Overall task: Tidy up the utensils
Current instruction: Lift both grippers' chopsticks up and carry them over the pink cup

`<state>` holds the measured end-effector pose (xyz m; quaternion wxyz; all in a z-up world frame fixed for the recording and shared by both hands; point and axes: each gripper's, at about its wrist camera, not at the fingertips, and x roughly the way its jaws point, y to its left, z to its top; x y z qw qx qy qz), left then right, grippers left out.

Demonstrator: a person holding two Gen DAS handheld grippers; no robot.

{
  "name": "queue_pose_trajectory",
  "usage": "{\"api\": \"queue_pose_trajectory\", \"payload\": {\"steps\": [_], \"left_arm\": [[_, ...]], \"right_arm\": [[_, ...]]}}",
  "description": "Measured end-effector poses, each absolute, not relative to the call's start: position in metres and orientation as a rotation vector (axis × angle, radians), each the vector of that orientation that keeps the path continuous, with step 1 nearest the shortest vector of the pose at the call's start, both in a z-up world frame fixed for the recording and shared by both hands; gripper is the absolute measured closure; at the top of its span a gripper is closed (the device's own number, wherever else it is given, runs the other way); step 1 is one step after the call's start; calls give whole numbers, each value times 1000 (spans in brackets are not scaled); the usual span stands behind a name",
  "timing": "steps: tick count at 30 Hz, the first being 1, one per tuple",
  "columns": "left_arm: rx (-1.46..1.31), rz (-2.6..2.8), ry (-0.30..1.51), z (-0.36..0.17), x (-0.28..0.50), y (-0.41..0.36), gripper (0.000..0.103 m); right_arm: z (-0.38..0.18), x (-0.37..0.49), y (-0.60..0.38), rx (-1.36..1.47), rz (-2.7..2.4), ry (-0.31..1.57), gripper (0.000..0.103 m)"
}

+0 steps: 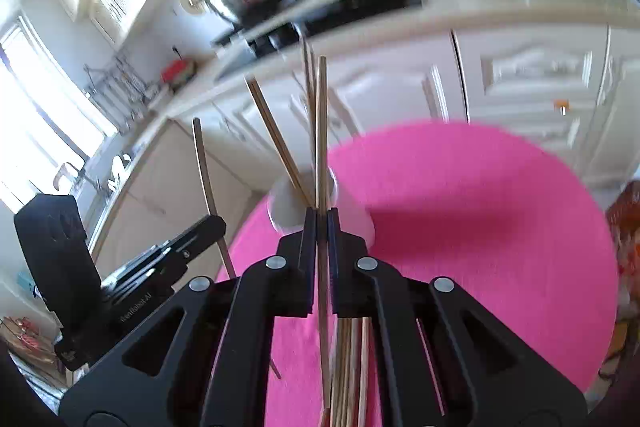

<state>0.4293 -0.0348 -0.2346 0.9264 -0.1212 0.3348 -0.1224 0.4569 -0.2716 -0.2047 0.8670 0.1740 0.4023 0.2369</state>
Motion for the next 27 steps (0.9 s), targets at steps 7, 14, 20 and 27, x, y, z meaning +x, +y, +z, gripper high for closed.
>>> {"api": "queue_pose_trajectory", "payload": {"steps": [7,14,20,27], "left_arm": [[-226,-238,572,-199,452,-42,98],[-240,-183,482,-179,472,-40,98],[-226,-138,434,-176,486,-42,98],[-232,-83,412,-182,503,-37,98]], "right_arm": [[-173,474,-268,369,498,687,97],[-161,500,-260,399,517,620,97],[-159,512,-254,422,510,560,97],[-165,527,-246,415,495,525,97]]}}
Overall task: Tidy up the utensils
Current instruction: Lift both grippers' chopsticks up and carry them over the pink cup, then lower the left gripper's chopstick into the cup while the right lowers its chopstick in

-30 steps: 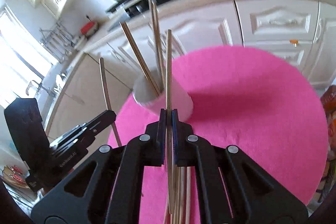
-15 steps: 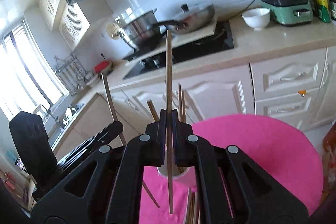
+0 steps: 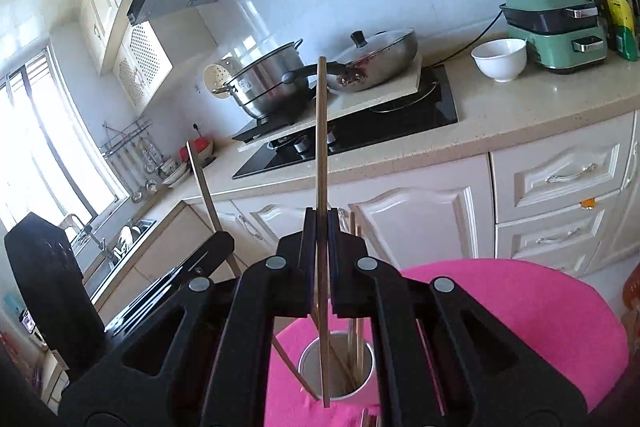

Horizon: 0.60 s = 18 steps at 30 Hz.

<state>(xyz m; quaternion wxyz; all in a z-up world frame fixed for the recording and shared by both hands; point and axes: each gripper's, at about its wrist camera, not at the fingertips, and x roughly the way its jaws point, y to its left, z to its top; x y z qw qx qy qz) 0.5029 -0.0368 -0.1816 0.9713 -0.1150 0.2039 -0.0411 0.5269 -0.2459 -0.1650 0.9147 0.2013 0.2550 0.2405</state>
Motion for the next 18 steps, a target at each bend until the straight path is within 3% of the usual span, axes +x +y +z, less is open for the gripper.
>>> {"api": "queue_pose_trajectory", "payload": {"steps": [18], "left_arm": [[-161,-19,394,-218,509,-47,97]], "right_arm": [[-193,540,-242,384,479,541,97]]}}
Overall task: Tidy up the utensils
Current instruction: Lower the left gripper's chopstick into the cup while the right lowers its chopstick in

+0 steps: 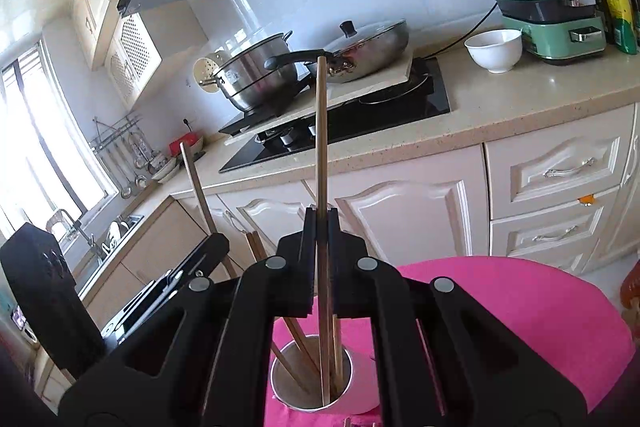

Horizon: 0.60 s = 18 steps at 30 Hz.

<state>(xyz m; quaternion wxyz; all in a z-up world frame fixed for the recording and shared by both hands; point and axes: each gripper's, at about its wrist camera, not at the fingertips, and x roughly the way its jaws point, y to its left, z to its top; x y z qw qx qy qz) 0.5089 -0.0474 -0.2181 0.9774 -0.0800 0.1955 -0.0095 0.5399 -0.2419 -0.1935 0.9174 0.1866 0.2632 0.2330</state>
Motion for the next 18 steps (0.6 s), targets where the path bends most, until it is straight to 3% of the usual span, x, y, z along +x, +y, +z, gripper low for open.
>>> {"api": "queue_pose_trajectory", "payload": {"steps": [18], "left_arm": [[-152,-62,494,-242,488,-51,97]], "right_arm": [[-200,513,-228,287,460,556,97]]}}
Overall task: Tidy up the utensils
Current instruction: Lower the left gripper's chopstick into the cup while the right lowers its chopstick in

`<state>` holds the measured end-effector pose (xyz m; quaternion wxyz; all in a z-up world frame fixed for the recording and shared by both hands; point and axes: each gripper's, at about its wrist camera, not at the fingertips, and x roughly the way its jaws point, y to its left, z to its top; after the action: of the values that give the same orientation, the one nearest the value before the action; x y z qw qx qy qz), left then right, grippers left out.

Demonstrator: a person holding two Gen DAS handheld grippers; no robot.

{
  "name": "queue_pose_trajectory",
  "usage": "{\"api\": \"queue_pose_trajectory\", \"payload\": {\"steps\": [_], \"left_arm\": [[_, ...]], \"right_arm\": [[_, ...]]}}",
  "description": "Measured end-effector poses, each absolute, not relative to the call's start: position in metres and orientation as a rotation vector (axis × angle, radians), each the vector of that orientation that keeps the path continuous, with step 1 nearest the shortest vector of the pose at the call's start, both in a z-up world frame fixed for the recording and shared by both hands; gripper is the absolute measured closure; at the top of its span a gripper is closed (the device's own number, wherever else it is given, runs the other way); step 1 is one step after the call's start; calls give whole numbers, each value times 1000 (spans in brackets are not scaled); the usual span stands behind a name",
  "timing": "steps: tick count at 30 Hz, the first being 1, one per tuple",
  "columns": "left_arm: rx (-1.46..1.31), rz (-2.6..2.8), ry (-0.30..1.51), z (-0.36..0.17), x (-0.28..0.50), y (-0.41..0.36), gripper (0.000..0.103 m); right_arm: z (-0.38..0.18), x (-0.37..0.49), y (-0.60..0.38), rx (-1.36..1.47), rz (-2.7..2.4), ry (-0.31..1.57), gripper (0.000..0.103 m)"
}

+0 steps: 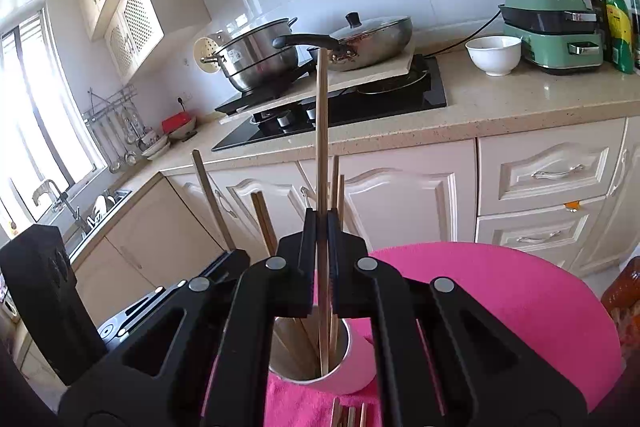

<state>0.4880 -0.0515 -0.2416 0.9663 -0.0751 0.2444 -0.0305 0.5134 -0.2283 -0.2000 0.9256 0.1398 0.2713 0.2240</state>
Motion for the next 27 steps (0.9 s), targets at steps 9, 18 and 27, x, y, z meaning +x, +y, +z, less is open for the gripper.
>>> {"api": "queue_pose_trajectory", "payload": {"steps": [9,18,27], "left_arm": [[-122,-81,527,-249,478,-56,97],[-98,-99,575,-254,472,-59,96],[-97,-92,581,-246,457,-55,75]], "right_arm": [[-204,498,-224,238,440,567,97],[-210,487,-221,216,423,581,97],[-216,479,-219,201,416,594,97]]}}
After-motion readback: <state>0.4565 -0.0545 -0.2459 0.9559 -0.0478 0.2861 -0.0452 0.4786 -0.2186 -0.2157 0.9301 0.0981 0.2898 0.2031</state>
